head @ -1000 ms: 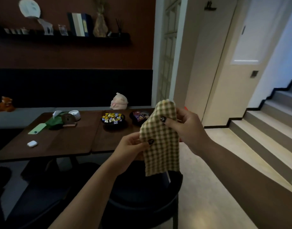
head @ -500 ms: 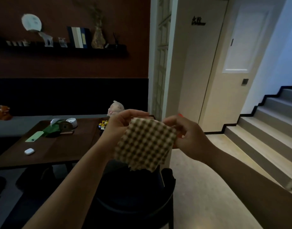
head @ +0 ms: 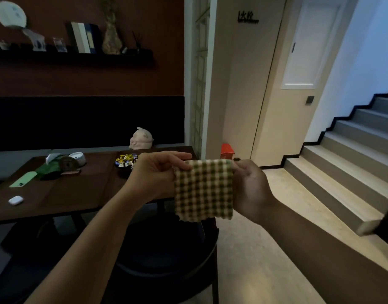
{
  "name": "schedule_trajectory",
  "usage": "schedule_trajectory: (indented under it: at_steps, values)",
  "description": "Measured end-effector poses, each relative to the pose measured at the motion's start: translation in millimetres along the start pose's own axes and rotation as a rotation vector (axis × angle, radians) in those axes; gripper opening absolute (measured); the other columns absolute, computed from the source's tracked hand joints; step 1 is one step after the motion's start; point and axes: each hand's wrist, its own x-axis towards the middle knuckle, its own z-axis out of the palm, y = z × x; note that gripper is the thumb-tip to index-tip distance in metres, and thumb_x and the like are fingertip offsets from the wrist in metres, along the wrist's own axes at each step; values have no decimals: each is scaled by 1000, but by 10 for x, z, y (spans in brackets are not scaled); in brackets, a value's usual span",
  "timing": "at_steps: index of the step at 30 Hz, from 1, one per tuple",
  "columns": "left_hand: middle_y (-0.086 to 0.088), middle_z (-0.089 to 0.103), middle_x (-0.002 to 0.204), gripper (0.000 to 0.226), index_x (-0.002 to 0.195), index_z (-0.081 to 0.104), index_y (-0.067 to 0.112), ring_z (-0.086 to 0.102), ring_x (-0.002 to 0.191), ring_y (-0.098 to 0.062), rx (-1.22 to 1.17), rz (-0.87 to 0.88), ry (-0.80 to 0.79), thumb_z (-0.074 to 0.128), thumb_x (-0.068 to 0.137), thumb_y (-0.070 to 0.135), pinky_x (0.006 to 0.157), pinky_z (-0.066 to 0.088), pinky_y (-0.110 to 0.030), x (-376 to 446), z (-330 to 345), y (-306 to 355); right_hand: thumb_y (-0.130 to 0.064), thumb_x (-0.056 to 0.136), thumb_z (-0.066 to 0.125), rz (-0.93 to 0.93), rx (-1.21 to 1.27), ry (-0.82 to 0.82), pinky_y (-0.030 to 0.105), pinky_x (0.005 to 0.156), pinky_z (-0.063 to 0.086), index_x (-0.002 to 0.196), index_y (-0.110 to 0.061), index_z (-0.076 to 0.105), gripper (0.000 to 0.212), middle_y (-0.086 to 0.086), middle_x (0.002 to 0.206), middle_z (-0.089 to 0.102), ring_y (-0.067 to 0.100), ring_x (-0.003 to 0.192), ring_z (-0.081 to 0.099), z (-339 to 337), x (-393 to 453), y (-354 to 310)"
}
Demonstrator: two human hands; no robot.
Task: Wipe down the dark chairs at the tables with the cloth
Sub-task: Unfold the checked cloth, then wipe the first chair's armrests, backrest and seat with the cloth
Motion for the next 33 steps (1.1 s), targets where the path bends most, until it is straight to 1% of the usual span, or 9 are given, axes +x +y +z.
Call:
schedule_trajectory:
  at_steps: [3,6,8,14,18,21,28,31,33]
  values:
    - [-3,71,108,36,74,72,10,69,101,-14,12,-35,64,55,82,-21,82,56,-24,49,75,-160,-56,80,54,32,-73,16,40,83,51,112,-14,65,54,7,110,70,22,98,68,-28,22,149]
    - [-3,71,109,44,72,73,16,69,101,-13,-3,-95,72,52,81,-21,80,57,-27,61,104,-352,-18,74,75,-15,-285,150,32,78,54,111,-16,62,39,1,102,73,16,94,70,-55,87,307]
    - [-2,72,107,41,80,75,16,69,99,-12,-14,-130,74,53,82,-19,77,57,-26,53,113,-496,-11,74,77,-36,-322,236,29,75,55,104,-17,65,33,-1,97,74,14,91,71,-132,151,424]
    - [0,74,99,29,100,68,12,71,96,-12,-147,-329,123,53,90,-11,75,59,-26,-15,238,-1078,-14,81,70,-40,-326,636,40,78,56,91,-22,69,12,-1,91,73,21,90,67,-627,308,809]
    - [0,74,100,27,105,66,14,70,99,-14,-199,-527,75,52,93,-6,77,56,-31,29,437,-1580,-18,89,57,64,-218,888,32,63,50,87,-24,58,6,-2,89,64,19,82,62,-1146,413,1039]
    - [3,74,100,26,107,66,16,70,98,-12,-191,-644,62,53,94,-2,81,57,-33,203,635,-2013,-16,93,49,131,-216,977,32,63,48,95,-17,57,8,0,90,62,22,82,59,-1605,604,1164]
    - [2,73,103,25,109,65,17,70,96,-9,-226,-905,177,51,96,1,83,58,-31,675,1176,-3140,-23,96,46,256,-412,941,29,58,46,109,-22,54,16,2,93,63,28,82,62,-2582,1515,1473]
    - [3,72,104,25,107,65,20,68,99,-9,-233,-1017,245,49,98,4,86,57,-32,774,1351,-3665,-20,96,46,239,-579,791,35,74,53,109,-33,57,21,-1,107,64,21,93,62,-2822,1911,1722]
    - [3,70,105,25,106,65,21,66,102,-8,-248,-1077,313,47,99,5,88,55,-32,769,1450,-4001,-19,96,47,246,-643,678,35,81,54,105,-42,54,26,-15,101,62,10,90,61,-2885,2095,1928]
